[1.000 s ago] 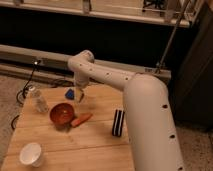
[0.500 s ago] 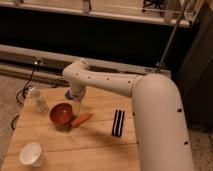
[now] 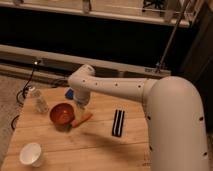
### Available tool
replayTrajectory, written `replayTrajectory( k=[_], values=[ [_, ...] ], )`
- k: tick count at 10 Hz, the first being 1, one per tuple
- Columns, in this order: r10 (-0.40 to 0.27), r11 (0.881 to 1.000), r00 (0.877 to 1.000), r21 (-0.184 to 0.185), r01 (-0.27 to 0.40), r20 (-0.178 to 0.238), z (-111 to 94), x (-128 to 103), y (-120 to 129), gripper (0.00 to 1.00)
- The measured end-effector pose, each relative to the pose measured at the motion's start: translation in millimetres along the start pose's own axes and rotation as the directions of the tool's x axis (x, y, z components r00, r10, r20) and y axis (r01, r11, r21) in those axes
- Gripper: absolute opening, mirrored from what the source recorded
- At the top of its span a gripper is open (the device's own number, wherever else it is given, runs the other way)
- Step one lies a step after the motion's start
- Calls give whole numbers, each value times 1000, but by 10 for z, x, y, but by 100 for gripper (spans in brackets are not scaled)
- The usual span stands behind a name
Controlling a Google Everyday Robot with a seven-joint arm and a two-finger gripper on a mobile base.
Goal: Drag the pepper across the table
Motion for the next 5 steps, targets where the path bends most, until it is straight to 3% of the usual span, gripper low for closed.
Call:
replayTrajectory(
  k=[2,5],
  values=[
    [-31,999,999,16,31,-14,219,57,-186,80],
    [-79,997,997,11,80,-18,437,122,-285,80]
  ],
)
